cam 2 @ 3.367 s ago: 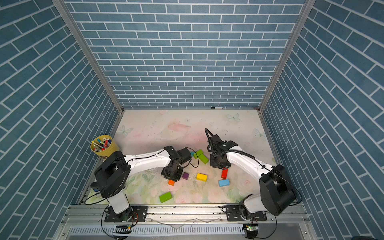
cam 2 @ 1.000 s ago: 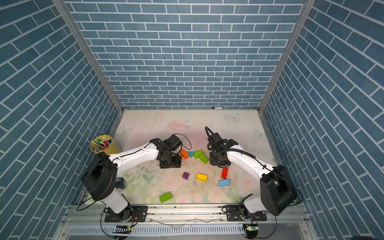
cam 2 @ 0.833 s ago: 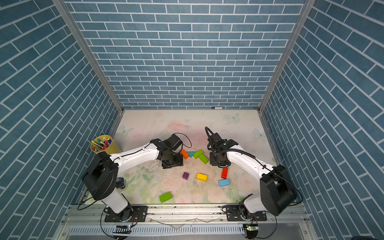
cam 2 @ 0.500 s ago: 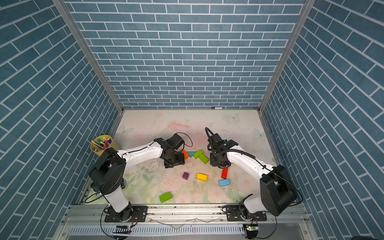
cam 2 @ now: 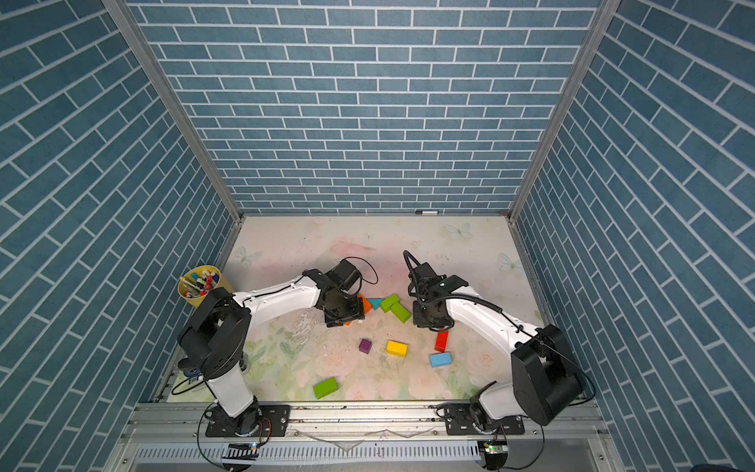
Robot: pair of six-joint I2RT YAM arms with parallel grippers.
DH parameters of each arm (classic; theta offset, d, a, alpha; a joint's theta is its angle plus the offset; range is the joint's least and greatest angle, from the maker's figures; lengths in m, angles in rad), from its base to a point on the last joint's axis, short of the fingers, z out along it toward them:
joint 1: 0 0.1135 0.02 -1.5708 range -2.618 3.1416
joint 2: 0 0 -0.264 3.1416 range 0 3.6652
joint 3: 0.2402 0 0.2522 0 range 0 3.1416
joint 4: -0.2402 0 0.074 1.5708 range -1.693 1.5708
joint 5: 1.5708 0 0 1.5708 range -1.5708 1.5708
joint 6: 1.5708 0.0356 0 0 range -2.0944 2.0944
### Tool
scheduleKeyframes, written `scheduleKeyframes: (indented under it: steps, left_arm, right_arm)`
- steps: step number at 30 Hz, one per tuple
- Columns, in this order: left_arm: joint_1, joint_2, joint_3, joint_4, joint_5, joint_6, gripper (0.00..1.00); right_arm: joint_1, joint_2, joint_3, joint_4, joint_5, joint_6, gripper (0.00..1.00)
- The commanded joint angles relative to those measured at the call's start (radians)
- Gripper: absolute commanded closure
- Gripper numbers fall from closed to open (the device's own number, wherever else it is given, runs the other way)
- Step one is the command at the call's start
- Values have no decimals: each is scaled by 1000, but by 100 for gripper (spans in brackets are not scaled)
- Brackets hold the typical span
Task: Assemble a heart with building blocks
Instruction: Assemble the building block at the center of the board.
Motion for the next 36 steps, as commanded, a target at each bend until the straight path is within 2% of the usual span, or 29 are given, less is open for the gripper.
scheduleKeyframes:
  steps: [1, 16, 19, 24, 30, 36]
  left_arm:
    - [11, 20, 32, -4, -3, 18, 26]
    - [14, 23, 43, -19, -26, 36, 26]
    - [15, 24, 40, -21, -35, 40, 26]
    - [18, 22, 33, -7, -40, 36, 26]
    - [21, 16, 32, -6, -47, 39, 26]
    - [33, -3, 15, -11, -45, 42, 25]
  right_arm:
    - [-4, -16, -11, -15, 9, 38, 67]
    - [-3, -19, -12, -16, -6, 27, 67]
    - [1, -18, -15, -9, -50, 3, 62]
    - [39, -4, -31, 30, -146, -47, 46]
    - [105, 73, -29, 82, -186, -77, 41]
    - [156, 131, -37, 109, -168, -111, 39]
